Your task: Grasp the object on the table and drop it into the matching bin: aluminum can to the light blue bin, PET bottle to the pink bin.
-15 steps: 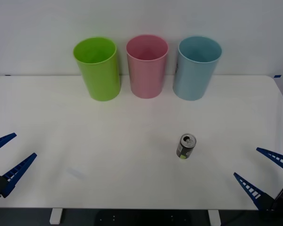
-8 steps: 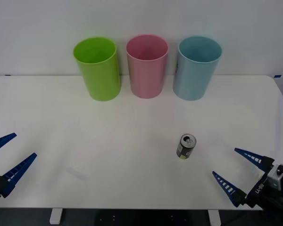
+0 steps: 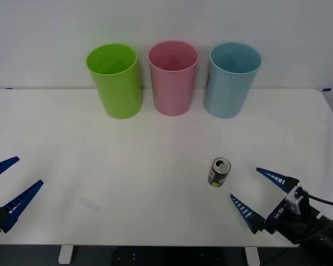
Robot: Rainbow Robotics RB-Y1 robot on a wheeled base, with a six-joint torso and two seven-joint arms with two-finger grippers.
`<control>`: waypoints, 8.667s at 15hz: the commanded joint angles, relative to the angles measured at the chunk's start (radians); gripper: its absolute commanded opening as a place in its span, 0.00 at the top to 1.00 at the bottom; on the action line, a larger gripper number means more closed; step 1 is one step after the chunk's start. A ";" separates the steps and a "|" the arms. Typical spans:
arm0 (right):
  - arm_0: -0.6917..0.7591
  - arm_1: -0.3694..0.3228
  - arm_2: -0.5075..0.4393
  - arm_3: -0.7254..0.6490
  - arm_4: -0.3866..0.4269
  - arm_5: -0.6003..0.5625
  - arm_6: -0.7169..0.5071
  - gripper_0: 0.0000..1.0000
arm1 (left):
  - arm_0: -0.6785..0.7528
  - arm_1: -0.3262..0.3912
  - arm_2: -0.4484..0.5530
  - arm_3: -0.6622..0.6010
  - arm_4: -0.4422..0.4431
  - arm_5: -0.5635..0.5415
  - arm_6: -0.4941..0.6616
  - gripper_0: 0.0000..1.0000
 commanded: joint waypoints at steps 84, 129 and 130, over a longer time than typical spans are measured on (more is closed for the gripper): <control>-1.006 -0.065 -0.134 0.388 0.616 0.208 -0.940 1.00 | 0.000 0.000 0.000 0.000 0.000 0.000 0.000 0.00; -0.454 -0.016 -0.159 -0.211 0.482 0.008 -0.828 0.00 | 0.000 0.000 0.000 0.000 0.000 0.000 0.000 0.00; -0.432 -0.024 -0.160 -0.224 0.469 -0.006 -0.827 0.00 | 0.000 0.000 0.000 0.000 0.000 0.000 0.000 0.00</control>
